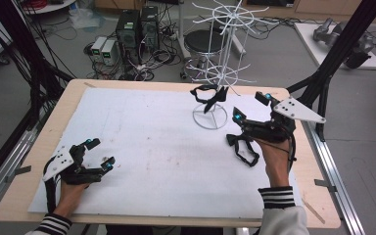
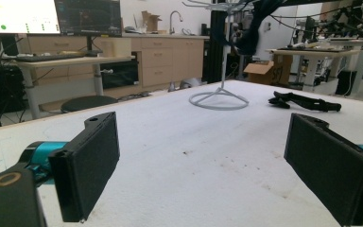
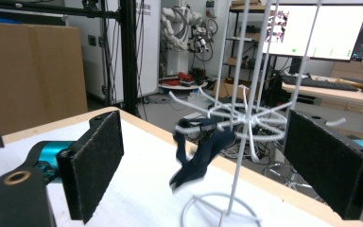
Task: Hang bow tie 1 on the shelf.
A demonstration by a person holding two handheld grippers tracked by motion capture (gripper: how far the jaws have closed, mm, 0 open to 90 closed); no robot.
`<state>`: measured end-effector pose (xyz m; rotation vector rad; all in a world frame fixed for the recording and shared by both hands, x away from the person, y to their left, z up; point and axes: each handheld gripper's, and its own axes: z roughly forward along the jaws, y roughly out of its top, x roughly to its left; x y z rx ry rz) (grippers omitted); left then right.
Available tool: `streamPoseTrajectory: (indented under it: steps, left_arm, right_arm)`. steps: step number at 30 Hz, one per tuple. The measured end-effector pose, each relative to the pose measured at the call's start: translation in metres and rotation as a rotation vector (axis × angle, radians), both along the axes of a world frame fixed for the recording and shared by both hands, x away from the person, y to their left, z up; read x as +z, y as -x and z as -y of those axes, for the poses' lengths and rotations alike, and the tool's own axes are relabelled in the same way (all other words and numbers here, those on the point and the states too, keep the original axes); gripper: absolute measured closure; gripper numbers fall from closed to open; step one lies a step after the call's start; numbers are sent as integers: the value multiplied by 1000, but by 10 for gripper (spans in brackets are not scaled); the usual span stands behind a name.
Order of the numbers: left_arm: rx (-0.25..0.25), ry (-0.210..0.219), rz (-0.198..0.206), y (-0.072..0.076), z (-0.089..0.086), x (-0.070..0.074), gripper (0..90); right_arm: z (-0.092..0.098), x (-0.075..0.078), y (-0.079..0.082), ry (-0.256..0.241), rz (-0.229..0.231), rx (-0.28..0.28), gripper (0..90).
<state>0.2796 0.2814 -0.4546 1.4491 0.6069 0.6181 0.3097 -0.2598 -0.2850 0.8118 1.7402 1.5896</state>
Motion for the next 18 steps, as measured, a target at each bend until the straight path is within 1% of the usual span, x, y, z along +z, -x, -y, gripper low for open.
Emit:
streamPoseTrajectory:
  steps: [2,5,8,10,12,14,15,18]
  left_arm:
    - [3,11,-5,0,0,0,116]
    - [4,11,-8,0,0,0,116]
    - [9,11,-5,0,0,0,116]
    - [11,12,4,1,0,-1,116]
    - [12,11,10,1,0,-1,116]
    - [14,9,10,1,0,-1,116]
    - [16,11,10,1,0,-1,116]
    - [19,13,11,1,-1,-1,116]
  right_arm:
    - [6,-6,5,-1,-11,-1,124]
    - [16,-18,10,7,-15,-8,123]
    - [26,-32,16,0,-27,-21,121]
    - [30,-40,19,0,-37,-26,120]
    - [34,-48,23,5,-36,-34,119]
    - [38,-56,28,10,-42,-40,120]
    - [39,-61,30,15,-35,-43,120]
    - [42,-72,35,8,-51,-56,119]
